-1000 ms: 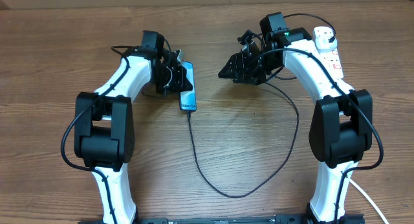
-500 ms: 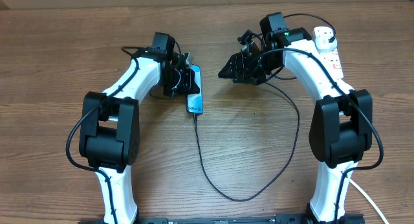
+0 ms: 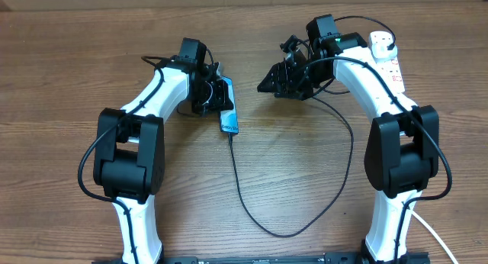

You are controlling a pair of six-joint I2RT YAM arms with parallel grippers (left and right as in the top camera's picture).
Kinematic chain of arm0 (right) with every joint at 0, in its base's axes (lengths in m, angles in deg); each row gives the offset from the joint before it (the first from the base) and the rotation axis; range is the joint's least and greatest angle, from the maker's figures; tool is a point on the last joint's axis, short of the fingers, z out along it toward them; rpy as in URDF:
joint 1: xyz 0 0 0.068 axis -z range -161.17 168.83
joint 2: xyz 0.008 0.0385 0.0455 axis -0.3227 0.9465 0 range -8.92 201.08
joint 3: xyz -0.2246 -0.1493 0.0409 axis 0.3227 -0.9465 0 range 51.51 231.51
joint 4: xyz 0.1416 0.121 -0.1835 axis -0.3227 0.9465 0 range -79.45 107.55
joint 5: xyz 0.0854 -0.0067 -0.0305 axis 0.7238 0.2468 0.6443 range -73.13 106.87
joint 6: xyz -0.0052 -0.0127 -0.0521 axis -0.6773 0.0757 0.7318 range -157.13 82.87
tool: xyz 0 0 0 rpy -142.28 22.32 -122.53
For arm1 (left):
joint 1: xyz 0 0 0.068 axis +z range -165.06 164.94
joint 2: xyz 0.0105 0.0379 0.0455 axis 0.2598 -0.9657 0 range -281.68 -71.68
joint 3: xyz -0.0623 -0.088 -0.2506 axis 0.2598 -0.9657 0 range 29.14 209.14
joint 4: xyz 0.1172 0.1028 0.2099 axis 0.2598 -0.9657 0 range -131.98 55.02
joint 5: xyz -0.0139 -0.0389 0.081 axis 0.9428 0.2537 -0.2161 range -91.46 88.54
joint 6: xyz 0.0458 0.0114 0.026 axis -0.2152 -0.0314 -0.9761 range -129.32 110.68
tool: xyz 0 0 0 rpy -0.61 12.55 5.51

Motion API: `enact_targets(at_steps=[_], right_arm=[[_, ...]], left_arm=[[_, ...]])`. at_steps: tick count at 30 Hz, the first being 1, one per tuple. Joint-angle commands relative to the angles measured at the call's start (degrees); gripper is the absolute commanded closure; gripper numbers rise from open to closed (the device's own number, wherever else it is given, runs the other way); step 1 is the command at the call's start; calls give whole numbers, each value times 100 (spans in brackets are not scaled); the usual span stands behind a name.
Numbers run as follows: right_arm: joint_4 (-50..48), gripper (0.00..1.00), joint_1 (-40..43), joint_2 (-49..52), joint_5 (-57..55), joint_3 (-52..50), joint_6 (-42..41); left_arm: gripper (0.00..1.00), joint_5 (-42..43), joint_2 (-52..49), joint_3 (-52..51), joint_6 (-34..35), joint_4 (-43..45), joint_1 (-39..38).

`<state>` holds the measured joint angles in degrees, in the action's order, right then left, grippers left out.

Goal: Plug charger to phone and switch on socket
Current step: 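Lay the phone flat on the table with the left gripper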

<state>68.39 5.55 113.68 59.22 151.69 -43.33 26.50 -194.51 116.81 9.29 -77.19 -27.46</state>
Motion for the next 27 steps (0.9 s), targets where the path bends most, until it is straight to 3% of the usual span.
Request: enact_targets(at_steps=[1, 14, 22, 27], right_arm=[[-24, 39, -22, -109, -33, 105, 48], [-22, 39, -22, -109, -33, 105, 48], [-22, 39, -22, -109, -33, 105, 48], [-4, 40, -22, -109, -33, 105, 48]], left_arm=[[96, -422, 17, -66, 138, 26, -28], [95, -420, -350, -68, 223, -44, -35], [78, -459, -350, -68, 221, -66, -26], [76, -463, -350, -68, 219, -68, -26]])
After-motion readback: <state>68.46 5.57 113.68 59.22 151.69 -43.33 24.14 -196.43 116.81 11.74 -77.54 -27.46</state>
